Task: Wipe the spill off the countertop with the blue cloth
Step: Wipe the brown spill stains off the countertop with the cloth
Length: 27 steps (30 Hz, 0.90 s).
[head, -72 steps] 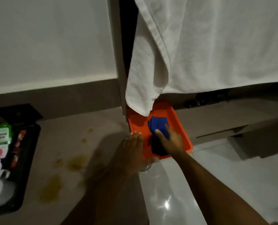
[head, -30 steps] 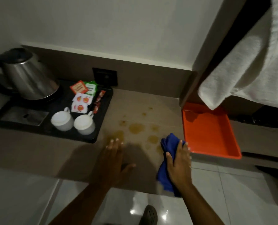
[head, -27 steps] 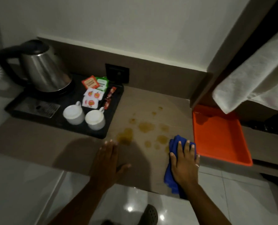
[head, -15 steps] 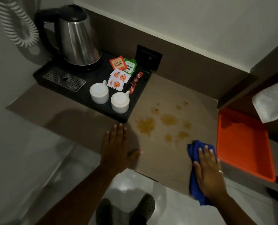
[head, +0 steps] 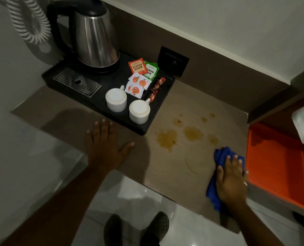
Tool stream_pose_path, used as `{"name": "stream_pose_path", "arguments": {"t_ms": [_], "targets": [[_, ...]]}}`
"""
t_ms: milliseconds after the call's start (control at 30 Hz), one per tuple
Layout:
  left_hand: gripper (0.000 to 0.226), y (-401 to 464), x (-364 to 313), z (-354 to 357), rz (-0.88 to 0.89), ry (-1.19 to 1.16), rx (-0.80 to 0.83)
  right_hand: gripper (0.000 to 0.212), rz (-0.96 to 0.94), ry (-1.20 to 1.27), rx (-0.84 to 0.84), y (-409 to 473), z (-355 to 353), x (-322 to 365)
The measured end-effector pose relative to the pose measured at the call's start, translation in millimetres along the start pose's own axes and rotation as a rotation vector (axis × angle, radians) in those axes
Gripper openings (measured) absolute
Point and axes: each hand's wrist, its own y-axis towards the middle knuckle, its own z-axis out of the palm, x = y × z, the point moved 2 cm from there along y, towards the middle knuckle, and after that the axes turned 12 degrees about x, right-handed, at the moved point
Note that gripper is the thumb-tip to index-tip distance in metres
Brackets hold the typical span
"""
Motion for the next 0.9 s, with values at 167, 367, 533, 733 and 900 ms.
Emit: {"name": "stream_pose_path", "arguments": {"t_ms": [167,367,533,733,900], "targets": [[0.107,2,0,1,-0.007,0.024,-0.008,0.062,0.059,0.092,-0.01,32,6,98],[0.107,1,-1,-2,-0.007,0.022,-0.013,0.063,-0.431,-0.102,0.109,-11,10,38],[0.106,2,-1,0,0.003,0.022,-0.029,0.06,0.142,0.08,0.009,37,-15,52],[0.107,5,1,5,-0.01,0.036,-0.042,0.064,-0.324,0.001,0.076,19,17,157],[0.107,6,2,4,-0.014,0.032,-0.029,0.064,-0.49,-0.05,0.137,8,0,54]]}}
